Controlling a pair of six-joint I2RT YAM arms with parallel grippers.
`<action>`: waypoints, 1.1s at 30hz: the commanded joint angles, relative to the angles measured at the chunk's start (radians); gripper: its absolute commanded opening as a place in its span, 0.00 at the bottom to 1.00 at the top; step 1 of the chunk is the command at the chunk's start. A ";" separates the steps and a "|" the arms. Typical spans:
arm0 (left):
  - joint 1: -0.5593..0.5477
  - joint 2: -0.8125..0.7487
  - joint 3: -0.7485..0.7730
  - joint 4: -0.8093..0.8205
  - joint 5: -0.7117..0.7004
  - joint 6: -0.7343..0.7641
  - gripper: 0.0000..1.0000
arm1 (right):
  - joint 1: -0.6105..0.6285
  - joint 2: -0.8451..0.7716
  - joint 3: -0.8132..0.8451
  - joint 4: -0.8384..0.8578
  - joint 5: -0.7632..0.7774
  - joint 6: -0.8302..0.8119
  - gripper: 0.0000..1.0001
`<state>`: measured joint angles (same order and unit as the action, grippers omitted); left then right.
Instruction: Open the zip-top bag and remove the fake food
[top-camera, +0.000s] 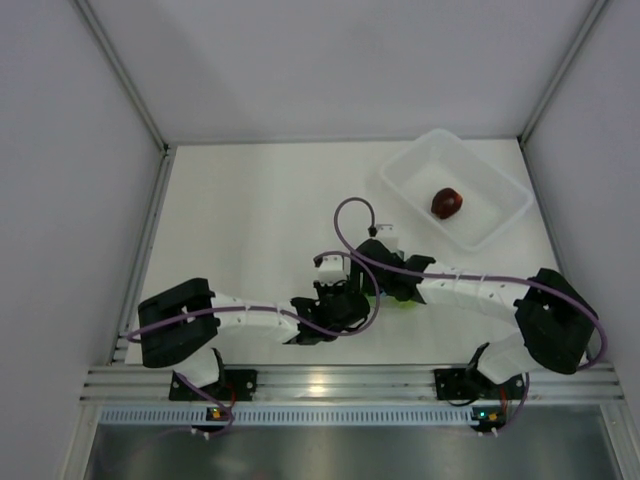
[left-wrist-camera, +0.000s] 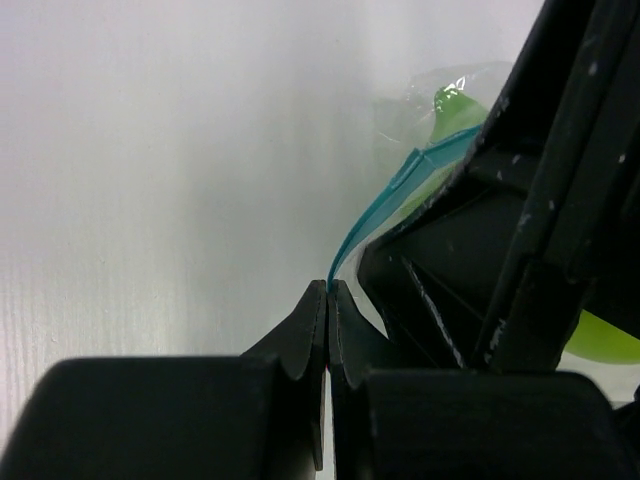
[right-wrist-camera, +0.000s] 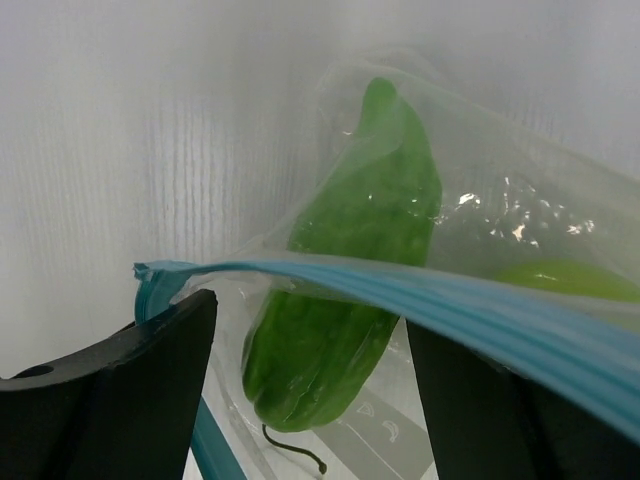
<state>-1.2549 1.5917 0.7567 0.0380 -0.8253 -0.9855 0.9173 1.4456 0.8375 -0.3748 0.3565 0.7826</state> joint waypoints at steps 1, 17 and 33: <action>0.002 -0.002 0.026 -0.101 -0.050 -0.048 0.00 | 0.026 -0.027 0.026 -0.076 0.030 0.030 0.76; -0.029 -0.098 -0.020 -0.112 -0.087 -0.192 0.00 | 0.060 0.119 0.018 0.007 -0.114 0.083 0.51; -0.072 -0.145 -0.077 -0.112 -0.155 -0.320 0.00 | -0.080 0.085 0.236 -0.055 -0.117 -0.124 0.16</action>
<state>-1.3132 1.4872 0.6971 -0.0723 -0.9298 -1.2419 0.8913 1.5532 0.9760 -0.4282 0.2447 0.7330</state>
